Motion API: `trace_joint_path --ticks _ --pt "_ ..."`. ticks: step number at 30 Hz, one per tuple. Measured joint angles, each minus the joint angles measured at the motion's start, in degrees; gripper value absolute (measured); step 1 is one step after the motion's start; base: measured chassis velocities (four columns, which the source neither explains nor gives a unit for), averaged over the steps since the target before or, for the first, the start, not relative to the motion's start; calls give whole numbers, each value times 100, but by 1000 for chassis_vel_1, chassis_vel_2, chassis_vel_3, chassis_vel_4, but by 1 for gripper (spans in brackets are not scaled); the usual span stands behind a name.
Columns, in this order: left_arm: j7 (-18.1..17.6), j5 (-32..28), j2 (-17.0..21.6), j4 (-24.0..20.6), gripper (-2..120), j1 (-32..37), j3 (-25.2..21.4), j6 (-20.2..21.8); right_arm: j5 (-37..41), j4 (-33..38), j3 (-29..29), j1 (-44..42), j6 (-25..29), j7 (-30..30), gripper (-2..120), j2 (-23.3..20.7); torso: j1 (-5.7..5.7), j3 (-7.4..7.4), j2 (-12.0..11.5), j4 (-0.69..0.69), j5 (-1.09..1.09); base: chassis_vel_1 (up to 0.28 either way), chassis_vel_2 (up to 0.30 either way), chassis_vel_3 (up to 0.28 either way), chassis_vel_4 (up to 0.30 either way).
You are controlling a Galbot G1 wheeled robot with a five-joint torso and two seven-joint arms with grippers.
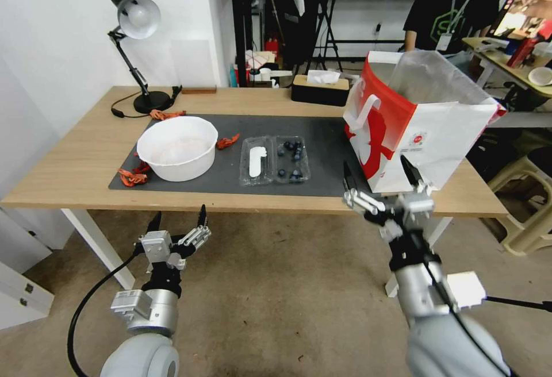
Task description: Close the takeout container lid, then place the container into the takeout bag.
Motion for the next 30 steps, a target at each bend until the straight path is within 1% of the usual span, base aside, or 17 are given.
trace_joint_path --ticks 4,8,18,21,23,24,25,27,28,30 --pt "-3 -4 17 -9 100 20 2 -11 -337 -140 -200 -375 269 196 100 73 0 0 0 0 0 0 0 0 0" --pt "-4 -3 21 -21 100 44 25 -30 -394 -314 -261 -445 356 288 100 102 1 1 -1 1 1 0 0 0 0" --pt "-14 6 56 -24 100 42 45 -46 -339 -481 -377 -426 356 333 100 151 1 1 -1 1 1 0 0 0 0" --pt "-58 -27 125 0 100 11 89 -124 -338 -490 -397 -430 355 338 100 180 1 1 -1 1 0 0 0 0 0" --pt "-111 -289 260 62 100 -47 200 -294 -338 -520 -422 -425 355 342 100 197 2 1 -1 0 0 0 0 0 0" --pt "-111 -289 260 62 100 -47 200 -294 -338 -520 -422 -425 355 342 100 197 2 1 -1 0 0 0 0 0 0" --pt "-136 -476 347 86 100 -76 258 -379 -338 -541 -436 -407 355 346 100 199 1 1 -1 0 -1 0 0 0 0" --pt "-210 -1039 600 112 100 -159 420 -542 -326 -606 -471 -350 354 351 100 198 1 1 -1 2 1 0 0 0 0" --pt "-210 -1039 600 112 100 -159 420 -542 -326 -606 -471 -350 354 351 100 198 1 1 -1 2 1 0 0 0 0" --pt "-264 -1868 935 97 100 -301 642 -576 -317 -649 -473 -334 354 359 100 204 1 1 -1 0 0 0 0 0 0"
